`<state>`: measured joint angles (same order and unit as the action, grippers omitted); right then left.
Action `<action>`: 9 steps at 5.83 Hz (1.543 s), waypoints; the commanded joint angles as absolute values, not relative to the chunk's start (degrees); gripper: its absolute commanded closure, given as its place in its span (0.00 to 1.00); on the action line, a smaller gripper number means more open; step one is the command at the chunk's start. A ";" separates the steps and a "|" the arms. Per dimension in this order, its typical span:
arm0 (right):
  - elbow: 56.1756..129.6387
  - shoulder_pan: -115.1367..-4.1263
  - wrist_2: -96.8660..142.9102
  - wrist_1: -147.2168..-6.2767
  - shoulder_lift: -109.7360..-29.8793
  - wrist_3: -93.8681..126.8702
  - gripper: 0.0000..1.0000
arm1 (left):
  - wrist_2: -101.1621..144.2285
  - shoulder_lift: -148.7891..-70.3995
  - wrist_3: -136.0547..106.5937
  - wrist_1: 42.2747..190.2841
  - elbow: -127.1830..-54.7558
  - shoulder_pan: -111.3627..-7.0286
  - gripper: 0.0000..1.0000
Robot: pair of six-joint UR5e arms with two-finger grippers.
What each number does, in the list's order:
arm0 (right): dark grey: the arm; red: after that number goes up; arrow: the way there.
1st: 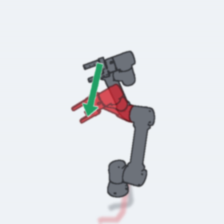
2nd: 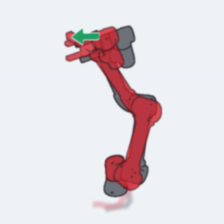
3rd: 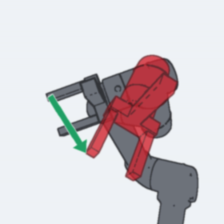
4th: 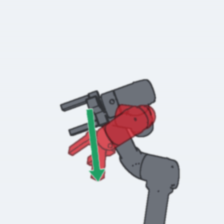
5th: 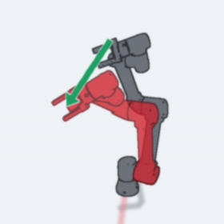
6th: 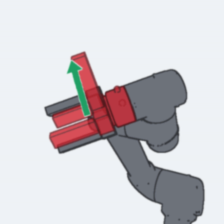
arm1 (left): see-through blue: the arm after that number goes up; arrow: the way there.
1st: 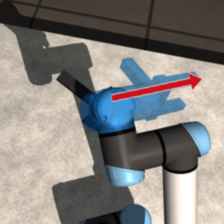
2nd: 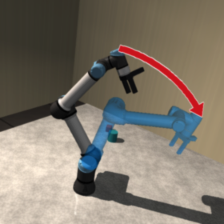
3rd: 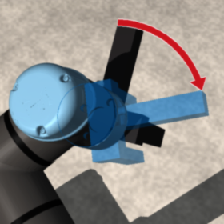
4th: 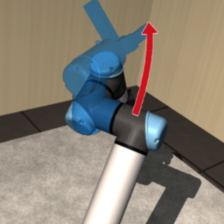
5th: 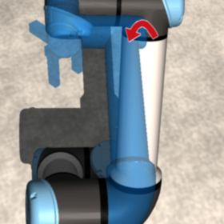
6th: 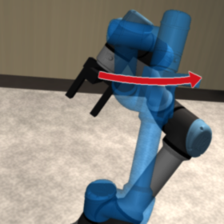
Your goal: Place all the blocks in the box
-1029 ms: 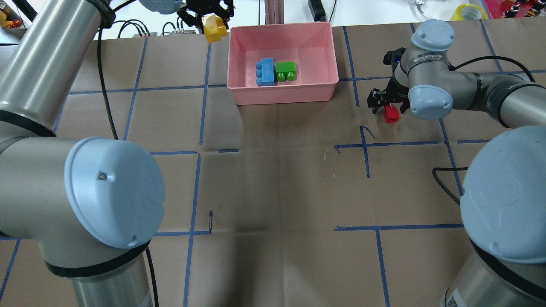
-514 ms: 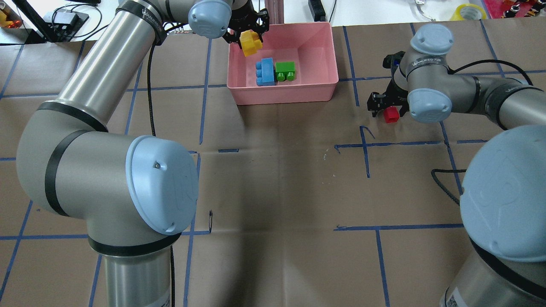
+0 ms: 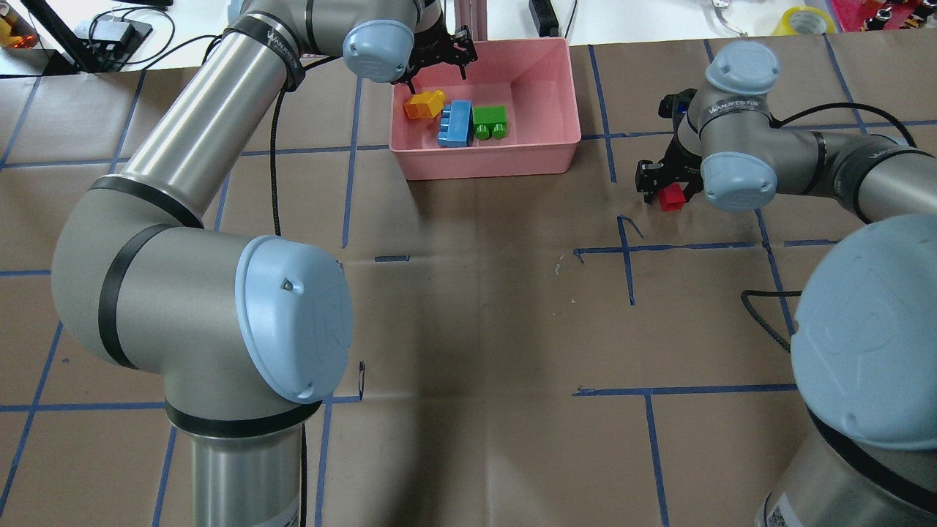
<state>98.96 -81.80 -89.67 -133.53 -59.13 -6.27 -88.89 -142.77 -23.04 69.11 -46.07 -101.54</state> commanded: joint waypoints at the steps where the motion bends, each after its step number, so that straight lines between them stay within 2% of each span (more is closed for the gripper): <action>1: 98.96 -81.74 -89.82 -133.59 -59.59 -6.77 0.92 | -89.47 -138.64 -21.98 72.48 -46.14 -101.17 0.01; 3: 97.92 -82.09 -90.08 -133.42 -62.90 -6.77 0.96 | -89.47 -129.42 -14.29 85.20 -48.67 -96.01 0.01; 6: 95.38 -83.57 -91.05 -128.45 -73.01 -5.28 0.96 | -89.56 -113.35 5.83 86.75 -66.03 -84.15 0.01; 8: 84.17 -89.44 -90.62 -113.63 -72.43 4.15 0.96 | -89.47 -100.35 4.40 86.49 -80.52 -84.20 0.01; 9: 80.63 -93.82 -90.18 -112.16 -69.72 12.48 0.96 | -89.21 -96.37 4.13 85.96 -84.08 -84.20 0.01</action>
<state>84.68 -89.86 -90.58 -115.18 -71.68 5.01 -89.43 -100.99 4.43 86.40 -79.47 -84.26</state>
